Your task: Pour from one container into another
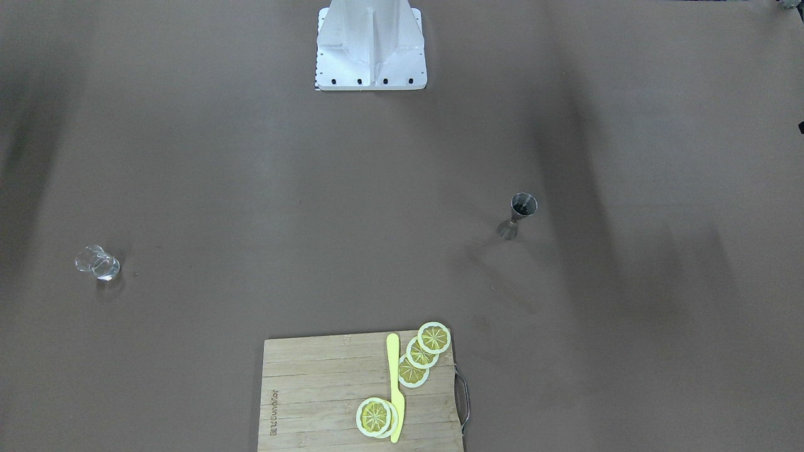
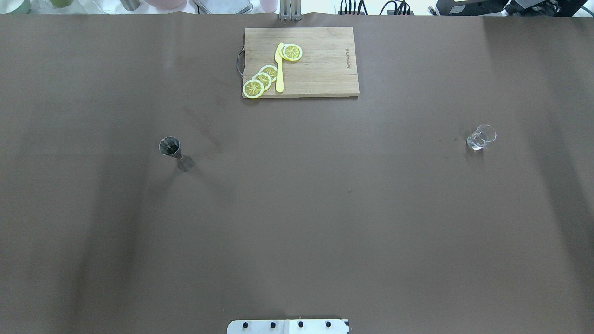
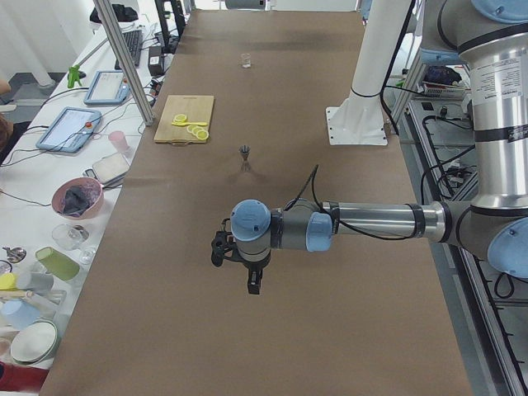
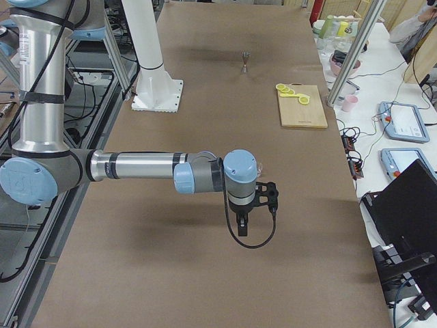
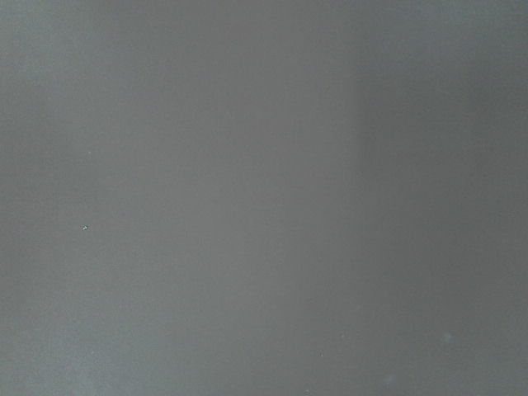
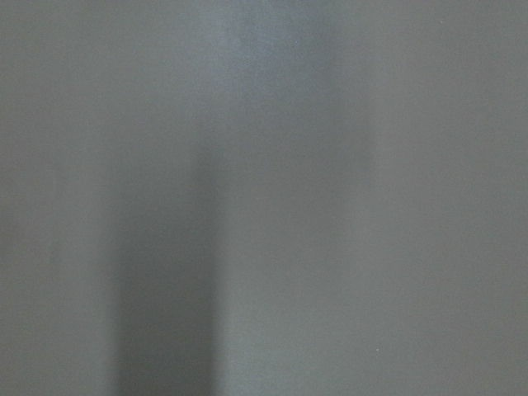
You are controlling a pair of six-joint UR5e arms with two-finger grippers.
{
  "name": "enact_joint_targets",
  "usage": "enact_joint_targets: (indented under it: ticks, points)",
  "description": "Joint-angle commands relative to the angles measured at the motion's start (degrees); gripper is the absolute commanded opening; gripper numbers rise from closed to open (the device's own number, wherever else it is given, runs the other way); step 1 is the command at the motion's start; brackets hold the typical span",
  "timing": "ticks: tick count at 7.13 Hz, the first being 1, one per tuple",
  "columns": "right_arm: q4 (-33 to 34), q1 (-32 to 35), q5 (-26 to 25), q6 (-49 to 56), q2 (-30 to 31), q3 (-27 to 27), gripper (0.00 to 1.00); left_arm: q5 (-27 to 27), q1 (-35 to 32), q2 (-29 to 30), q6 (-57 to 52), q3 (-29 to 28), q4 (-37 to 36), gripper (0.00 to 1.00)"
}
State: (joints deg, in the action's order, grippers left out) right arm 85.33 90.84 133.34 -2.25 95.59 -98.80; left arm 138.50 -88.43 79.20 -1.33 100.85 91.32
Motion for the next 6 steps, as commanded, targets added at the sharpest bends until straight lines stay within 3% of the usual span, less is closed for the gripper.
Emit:
enact_joint_targets:
  ticks: [1,3,6]
  points:
    - [0.01,-0.05,1.91,0.49,-0.58,-1.30,1.00,-0.16,0.01,0.17,0.10,0.05,0.00,0.99]
    - [0.01,-0.31,2.71,5.31,-0.67,-2.62,1.00,-0.25,0.09,0.26,6.98,-0.04,0.18,0.99]
    - [-9.62,-0.23,6.22,7.27,2.65,-2.63,1.00,0.36,0.27,0.52,8.01,0.05,1.31,0.98]
